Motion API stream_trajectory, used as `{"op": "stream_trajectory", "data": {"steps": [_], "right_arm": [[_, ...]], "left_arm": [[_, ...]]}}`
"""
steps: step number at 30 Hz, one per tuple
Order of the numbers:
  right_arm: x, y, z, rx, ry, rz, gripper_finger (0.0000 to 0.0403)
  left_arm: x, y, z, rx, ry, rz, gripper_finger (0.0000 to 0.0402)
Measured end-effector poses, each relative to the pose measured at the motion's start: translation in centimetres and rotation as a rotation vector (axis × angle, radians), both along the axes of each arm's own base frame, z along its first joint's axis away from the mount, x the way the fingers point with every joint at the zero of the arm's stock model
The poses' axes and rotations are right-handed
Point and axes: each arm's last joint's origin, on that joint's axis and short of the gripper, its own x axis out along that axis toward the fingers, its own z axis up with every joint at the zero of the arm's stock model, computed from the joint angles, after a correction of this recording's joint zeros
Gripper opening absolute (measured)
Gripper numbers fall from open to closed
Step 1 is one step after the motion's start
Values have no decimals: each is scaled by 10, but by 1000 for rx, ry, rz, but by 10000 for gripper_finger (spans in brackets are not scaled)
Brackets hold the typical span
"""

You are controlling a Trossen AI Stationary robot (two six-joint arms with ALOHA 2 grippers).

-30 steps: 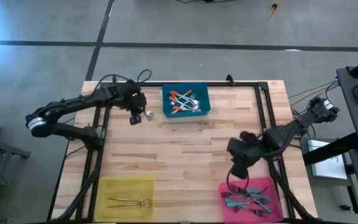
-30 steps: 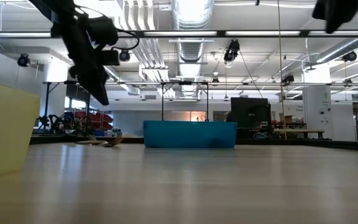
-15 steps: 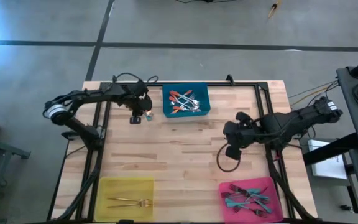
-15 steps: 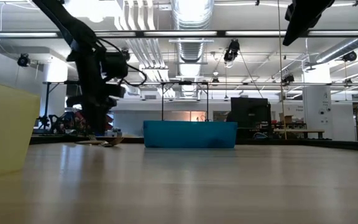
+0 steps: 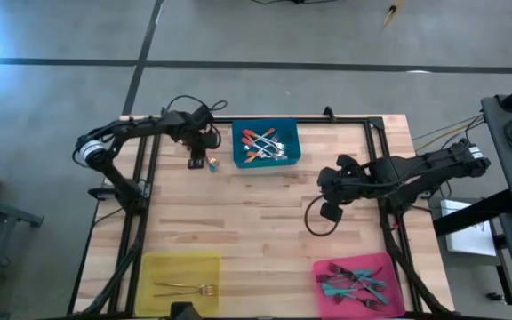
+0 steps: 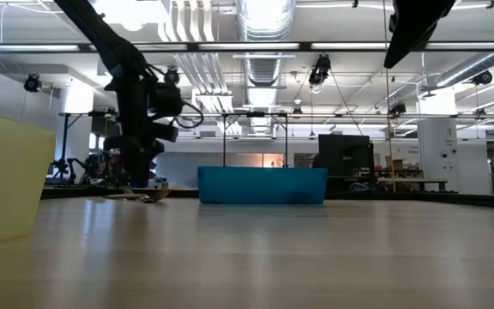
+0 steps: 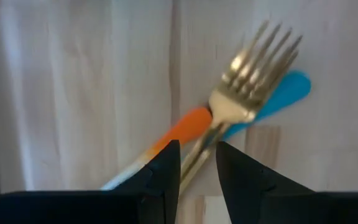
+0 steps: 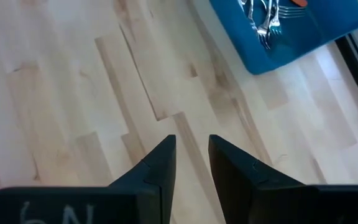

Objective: Sort silverware by color (type)
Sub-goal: Put the gold fork into the yellow bin

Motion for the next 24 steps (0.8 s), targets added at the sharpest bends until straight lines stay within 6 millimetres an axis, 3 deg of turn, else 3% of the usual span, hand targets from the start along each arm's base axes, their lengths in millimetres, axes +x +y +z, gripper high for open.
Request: {"op": "stream_trajectory", "data": {"steps": [8, 24], "right_arm": [[0, 0, 0, -10, 6, 21, 82], [0, -1, 0, -23, 12, 38, 82]], "left_arm": [[0, 6, -12, -54, 66, -15, 87], [3, 10, -10, -49, 52, 26, 87]]}}
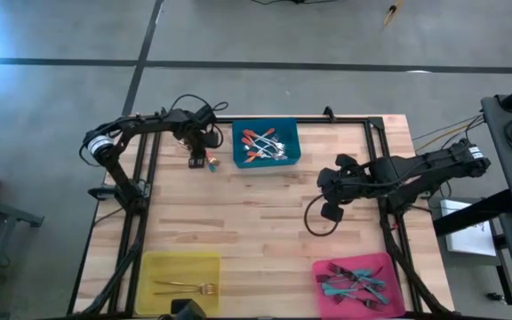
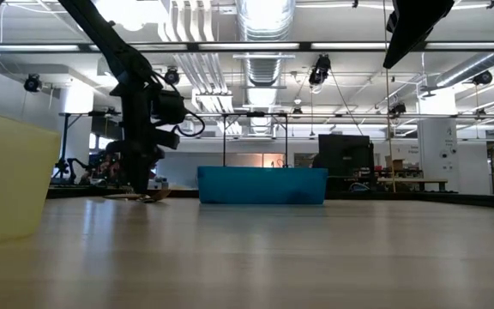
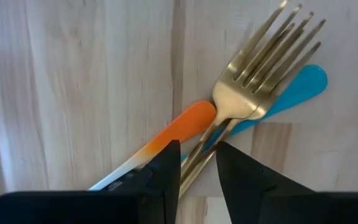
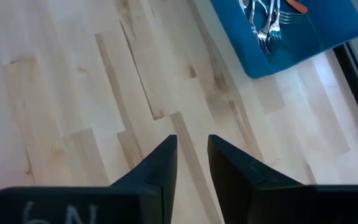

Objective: Sort silverware by color (type)
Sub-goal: Put the gold fork into the yellow bin

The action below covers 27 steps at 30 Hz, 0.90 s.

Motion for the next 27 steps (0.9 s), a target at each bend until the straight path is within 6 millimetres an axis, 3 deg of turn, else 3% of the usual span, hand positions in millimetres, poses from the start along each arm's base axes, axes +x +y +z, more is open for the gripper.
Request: {"op": "stream_trajectory", "data": {"steps": [9, 16, 24, 27], "right_arm": [[0, -1, 0, -8, 4, 11, 79], [0, -1, 0, -7, 3, 10, 79], [0, -1, 0, -8, 4, 12, 79], [0, -1, 0, -8, 4, 12, 79]], "left_arm": [[2, 4, -13, -38, 30, 132, 87], [11, 15, -10, -15, 54, 145, 82], [26, 33, -10, -122, 166, 210, 14], [33, 42, -10, -170, 210, 218, 6]]}}
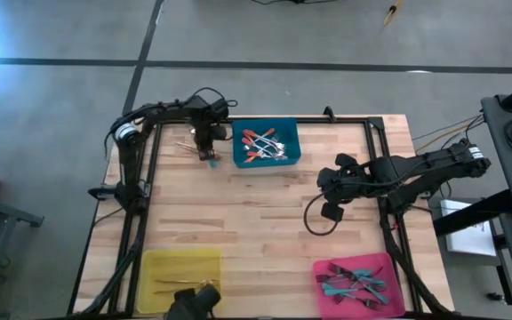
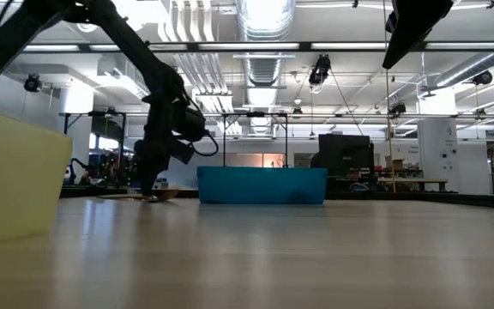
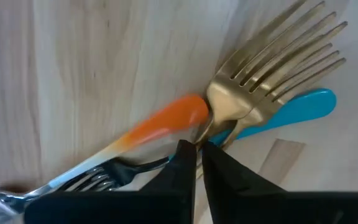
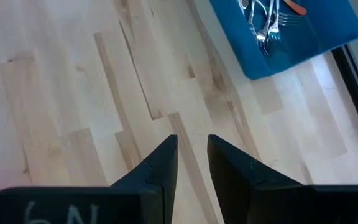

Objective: Sort silverware by color (type)
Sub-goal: Put the gold fork into the yellow bin

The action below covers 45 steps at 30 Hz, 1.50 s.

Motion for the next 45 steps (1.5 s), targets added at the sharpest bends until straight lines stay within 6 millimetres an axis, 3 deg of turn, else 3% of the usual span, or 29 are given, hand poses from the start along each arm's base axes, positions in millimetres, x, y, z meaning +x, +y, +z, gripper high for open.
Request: {"op": "stream_trajectory", "data": {"steps": [7, 24, 37, 45], "right_arm": [[0, 0, 0, 1, -1, -2, 79], [0, 0, 0, 1, -1, -3, 79], [0, 0, 0, 1, -1, -3, 79], [0, 0, 0, 1, -1, -3, 79]], "left_arm": [[12, 12, -1, -9, 0, 15, 17], [11, 11, 0, -17, 4, 28, 22], [12, 9, 1, -17, 13, 56, 106], [12, 9, 1, 3, 19, 187, 122]]}}
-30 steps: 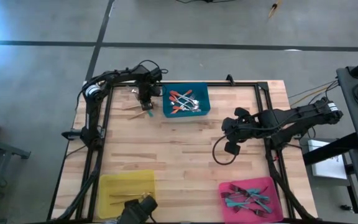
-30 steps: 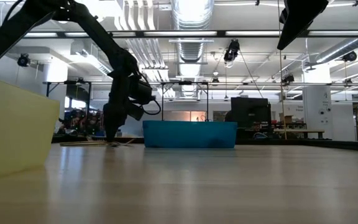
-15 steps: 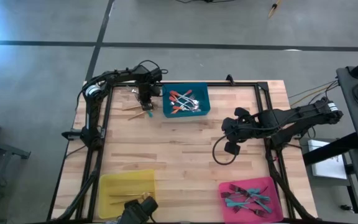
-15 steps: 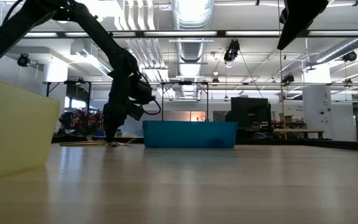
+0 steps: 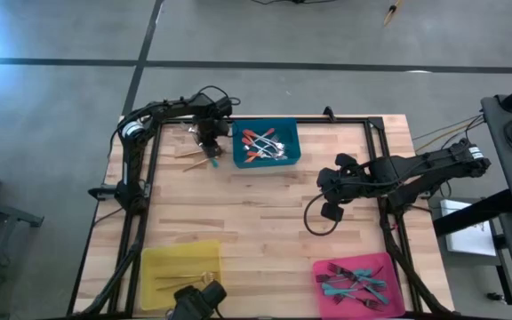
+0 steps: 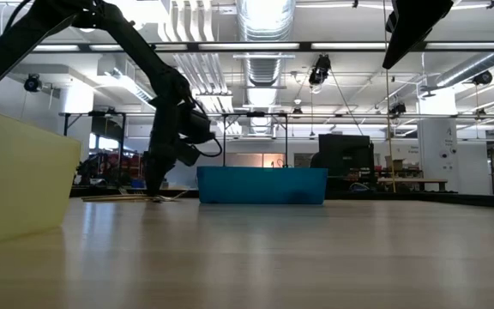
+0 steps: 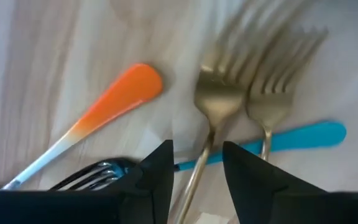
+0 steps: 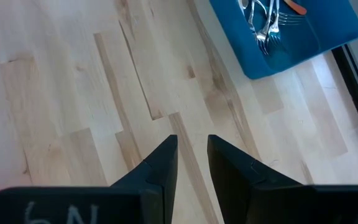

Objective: Sort silverware by color (type)
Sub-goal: Put the gold fork into the yellow bin

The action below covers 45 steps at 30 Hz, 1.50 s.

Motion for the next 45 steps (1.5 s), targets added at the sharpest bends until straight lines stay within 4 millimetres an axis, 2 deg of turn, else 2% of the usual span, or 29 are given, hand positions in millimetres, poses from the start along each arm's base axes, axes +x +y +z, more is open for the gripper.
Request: {"op": "stream_trajectory", "data": {"steps": [7, 14, 21, 25, 30, 36, 39, 45], "right_arm": [[0, 0, 0, -1, 1, 2, 79], [0, 0, 0, -1, 1, 3, 79], [0, 0, 0, -4, 4, 9, 79], [0, 0, 0, -12, 9, 25, 79], [0, 0, 0, -20, 14, 39, 79], [0, 0, 0, -20, 12, 40, 79], [0, 0, 0, -20, 12, 42, 79], [0, 0, 0, -21, 11, 42, 79]], "left_arm": [[3, 3, 0, 47, -16, 177, 122], [6, -3, -5, 83, 74, 149, 118], [7, -5, -6, 91, 89, 155, 115], [7, -5, -6, 91, 90, 159, 83], [7, -4, -6, 98, 95, 167, 10], [6, -5, -4, 81, 113, 185, 3], [7, -5, 5, 68, 123, 187, 2], [15, -6, 49, 87, 16, 208, 1]]}}
